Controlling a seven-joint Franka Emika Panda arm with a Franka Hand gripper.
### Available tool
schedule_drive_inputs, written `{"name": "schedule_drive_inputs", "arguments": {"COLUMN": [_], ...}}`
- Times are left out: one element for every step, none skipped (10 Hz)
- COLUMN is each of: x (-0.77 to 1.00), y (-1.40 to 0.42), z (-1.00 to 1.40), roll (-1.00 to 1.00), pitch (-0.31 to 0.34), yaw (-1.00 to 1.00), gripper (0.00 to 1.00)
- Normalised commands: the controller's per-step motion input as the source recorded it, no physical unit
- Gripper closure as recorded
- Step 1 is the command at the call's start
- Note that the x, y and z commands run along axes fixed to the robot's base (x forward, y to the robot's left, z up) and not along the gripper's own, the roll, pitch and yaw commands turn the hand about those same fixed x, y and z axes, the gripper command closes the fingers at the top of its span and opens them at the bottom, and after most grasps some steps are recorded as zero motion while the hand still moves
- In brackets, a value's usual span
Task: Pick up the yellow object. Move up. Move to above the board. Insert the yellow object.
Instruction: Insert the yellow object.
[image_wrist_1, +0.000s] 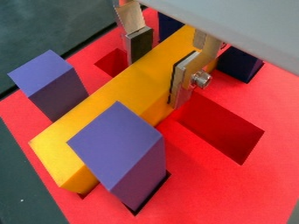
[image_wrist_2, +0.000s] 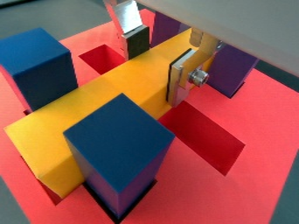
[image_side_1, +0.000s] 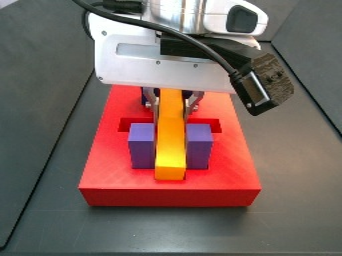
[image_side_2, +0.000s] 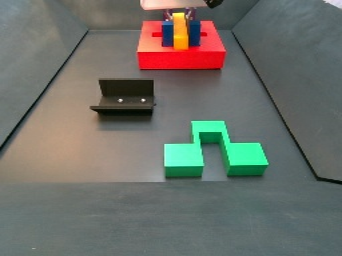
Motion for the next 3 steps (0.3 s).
{"name": "schedule_drive_inputs", "arguments": {"x": [0.0, 0.0, 0.0], "y": [0.0, 0.0, 0.0], "z": [-0.06, -0.09, 0.0], "roll": [0.0, 0.05, 0.0], "pitch": [-0.089, -0.004, 0.0], "yaw": [0.0, 0.0, 0.0], "gripper": [1.0, 1.0, 1.0]}}
